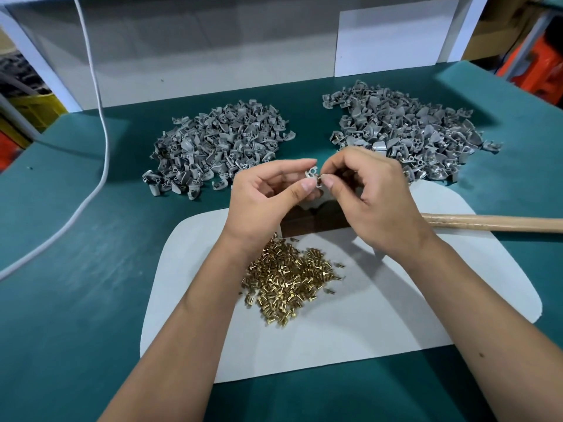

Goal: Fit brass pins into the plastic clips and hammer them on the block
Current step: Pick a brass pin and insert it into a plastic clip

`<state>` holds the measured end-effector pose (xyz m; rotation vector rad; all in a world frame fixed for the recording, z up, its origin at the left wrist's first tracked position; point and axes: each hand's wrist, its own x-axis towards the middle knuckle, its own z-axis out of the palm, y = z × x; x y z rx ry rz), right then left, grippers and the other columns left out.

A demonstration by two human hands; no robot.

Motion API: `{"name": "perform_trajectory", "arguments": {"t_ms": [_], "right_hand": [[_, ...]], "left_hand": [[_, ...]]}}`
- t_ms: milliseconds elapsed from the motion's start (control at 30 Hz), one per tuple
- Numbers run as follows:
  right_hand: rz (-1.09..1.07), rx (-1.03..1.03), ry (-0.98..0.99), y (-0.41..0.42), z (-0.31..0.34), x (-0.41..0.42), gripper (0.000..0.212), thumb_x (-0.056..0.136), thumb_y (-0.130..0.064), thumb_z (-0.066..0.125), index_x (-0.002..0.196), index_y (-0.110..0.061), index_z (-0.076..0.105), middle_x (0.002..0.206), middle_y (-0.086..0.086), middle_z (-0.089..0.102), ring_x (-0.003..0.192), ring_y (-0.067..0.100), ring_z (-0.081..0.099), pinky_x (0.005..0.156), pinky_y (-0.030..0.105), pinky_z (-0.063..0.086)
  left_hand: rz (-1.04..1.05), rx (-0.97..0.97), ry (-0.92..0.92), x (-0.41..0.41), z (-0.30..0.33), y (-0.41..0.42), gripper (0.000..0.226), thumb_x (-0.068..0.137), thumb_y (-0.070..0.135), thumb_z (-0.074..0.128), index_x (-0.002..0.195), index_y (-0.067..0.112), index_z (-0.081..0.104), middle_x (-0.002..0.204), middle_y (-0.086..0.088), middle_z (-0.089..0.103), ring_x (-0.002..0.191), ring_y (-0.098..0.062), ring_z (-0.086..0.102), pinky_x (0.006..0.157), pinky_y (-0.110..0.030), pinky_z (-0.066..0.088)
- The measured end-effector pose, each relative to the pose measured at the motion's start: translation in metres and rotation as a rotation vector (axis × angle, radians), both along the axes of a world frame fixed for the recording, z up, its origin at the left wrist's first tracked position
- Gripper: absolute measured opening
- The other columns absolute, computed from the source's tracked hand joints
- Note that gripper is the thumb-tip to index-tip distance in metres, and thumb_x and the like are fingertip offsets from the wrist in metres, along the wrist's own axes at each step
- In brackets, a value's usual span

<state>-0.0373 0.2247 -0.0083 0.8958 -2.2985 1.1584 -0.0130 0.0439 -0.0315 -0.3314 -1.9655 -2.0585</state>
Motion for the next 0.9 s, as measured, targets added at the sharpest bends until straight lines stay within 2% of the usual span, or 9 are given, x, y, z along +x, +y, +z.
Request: {"name": "perform_trajectory", "arguments": {"t_ms": [133, 300, 467, 667, 900], "right_hand": [[-0.004, 0.010, -0.019, 0.0002, 0.0012, 0.0017, 0.004, 0.093, -0.005, 0.067, 0.091, -0.008, 0.067, 0.083, -0.007, 0.061, 0.079, 0.000, 0.054, 0.072, 0.011, 0.036], [0.008, 0.034, -0.030, 0.0010, 0.0017, 0.0015, 0.004, 0.092, -0.005, 0.068, 0.089, -0.008, 0.068, 0.080, -0.007, 0.063, 0.076, 0.001, 0.056, 0.071, 0.012, 0.038], [0.020, 0.058, -0.057, 0.0032, 0.0032, -0.0005, 0.006, 0.090, -0.005, 0.070, 0.087, -0.010, 0.071, 0.081, -0.004, 0.068, 0.077, 0.012, 0.061, 0.072, 0.025, 0.049], [0.006, 0.070, -0.059, 0.0009, 0.0008, -0.0016, 0.008, 0.089, -0.004, 0.071, 0.085, -0.011, 0.071, 0.078, -0.005, 0.067, 0.072, 0.009, 0.060, 0.067, 0.021, 0.047], [0.026, 0.093, -0.130, 0.0050, 0.0102, -0.0043, 0.006, 0.091, -0.008, 0.071, 0.089, -0.012, 0.075, 0.080, -0.005, 0.071, 0.076, 0.010, 0.064, 0.072, 0.020, 0.047]], "left_hand": [[-0.021, 0.028, -0.003, -0.0011, -0.0006, -0.0027, 0.035, 0.074, 0.001, 0.084, 0.108, 0.009, 0.077, 0.094, -0.015, 0.078, 0.087, -0.026, 0.073, 0.088, -0.035, 0.060], [0.000, 0.050, -0.012, -0.0006, -0.0010, -0.0004, 0.034, 0.064, 0.007, 0.086, 0.097, 0.012, 0.079, 0.082, -0.002, 0.078, 0.077, -0.013, 0.072, 0.078, -0.025, 0.060], [0.002, 0.024, -0.015, -0.0009, -0.0003, 0.0000, 0.034, 0.066, -0.005, 0.086, 0.093, 0.013, 0.079, 0.081, -0.002, 0.078, 0.075, -0.010, 0.073, 0.075, -0.021, 0.058], [0.019, 0.003, -0.022, 0.0000, -0.0001, 0.0004, 0.033, 0.066, -0.004, 0.086, 0.093, 0.013, 0.078, 0.080, 0.000, 0.078, 0.074, -0.009, 0.072, 0.074, -0.019, 0.057], [0.071, -0.087, 0.004, 0.0014, 0.0019, 0.0037, 0.025, 0.076, -0.002, 0.082, 0.095, 0.011, 0.075, 0.087, -0.002, 0.078, 0.080, -0.015, 0.072, 0.082, -0.028, 0.059]]}}
